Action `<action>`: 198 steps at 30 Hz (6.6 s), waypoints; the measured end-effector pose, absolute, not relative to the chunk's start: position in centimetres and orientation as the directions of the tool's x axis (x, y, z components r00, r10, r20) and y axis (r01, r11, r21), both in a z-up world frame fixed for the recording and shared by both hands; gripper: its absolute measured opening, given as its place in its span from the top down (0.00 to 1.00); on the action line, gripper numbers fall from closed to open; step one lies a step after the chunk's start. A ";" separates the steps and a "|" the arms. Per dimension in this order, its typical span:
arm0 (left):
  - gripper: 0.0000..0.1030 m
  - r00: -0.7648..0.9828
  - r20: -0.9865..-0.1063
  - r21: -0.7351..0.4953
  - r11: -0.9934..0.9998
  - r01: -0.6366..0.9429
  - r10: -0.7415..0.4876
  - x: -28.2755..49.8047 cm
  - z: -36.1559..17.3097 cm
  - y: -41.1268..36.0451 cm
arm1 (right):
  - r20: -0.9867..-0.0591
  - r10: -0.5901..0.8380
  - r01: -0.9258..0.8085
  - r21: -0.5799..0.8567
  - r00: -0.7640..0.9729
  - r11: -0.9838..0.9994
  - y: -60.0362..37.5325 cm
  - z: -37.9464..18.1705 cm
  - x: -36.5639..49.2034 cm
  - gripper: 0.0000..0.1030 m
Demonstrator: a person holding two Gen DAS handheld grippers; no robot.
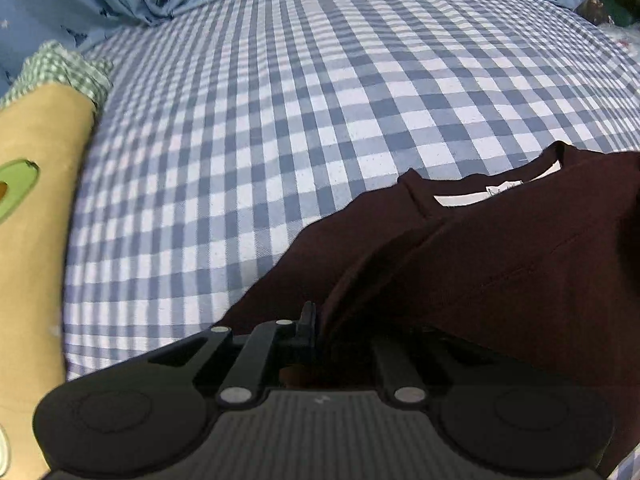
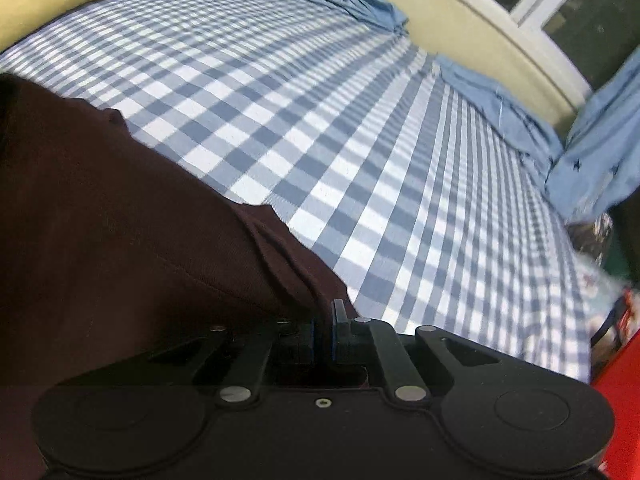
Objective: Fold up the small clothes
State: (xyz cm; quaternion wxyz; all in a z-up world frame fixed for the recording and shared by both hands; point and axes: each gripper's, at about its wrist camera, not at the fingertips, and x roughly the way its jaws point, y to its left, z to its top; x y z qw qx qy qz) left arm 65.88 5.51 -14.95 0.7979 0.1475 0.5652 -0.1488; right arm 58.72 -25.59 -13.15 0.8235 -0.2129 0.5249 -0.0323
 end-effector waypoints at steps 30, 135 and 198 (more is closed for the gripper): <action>0.17 0.277 -0.952 0.141 0.990 0.032 0.126 65.0 -18.2 12.5 | -0.824 -0.461 0.382 -0.330 0.330 0.863 -34.1 -15.6 49.1 0.04; 0.85 0.526 -0.828 -0.283 0.955 -0.092 -0.195 49.1 -10.8 16.9 | -0.839 -0.280 0.177 -0.222 0.466 0.959 -13.9 -12.6 38.0 0.00; 0.73 0.411 -0.906 0.149 0.829 0.538 -0.104 44.9 -12.4 -7.9 | -0.894 0.313 0.119 0.366 0.321 0.923 -26.3 -15.4 53.4 0.50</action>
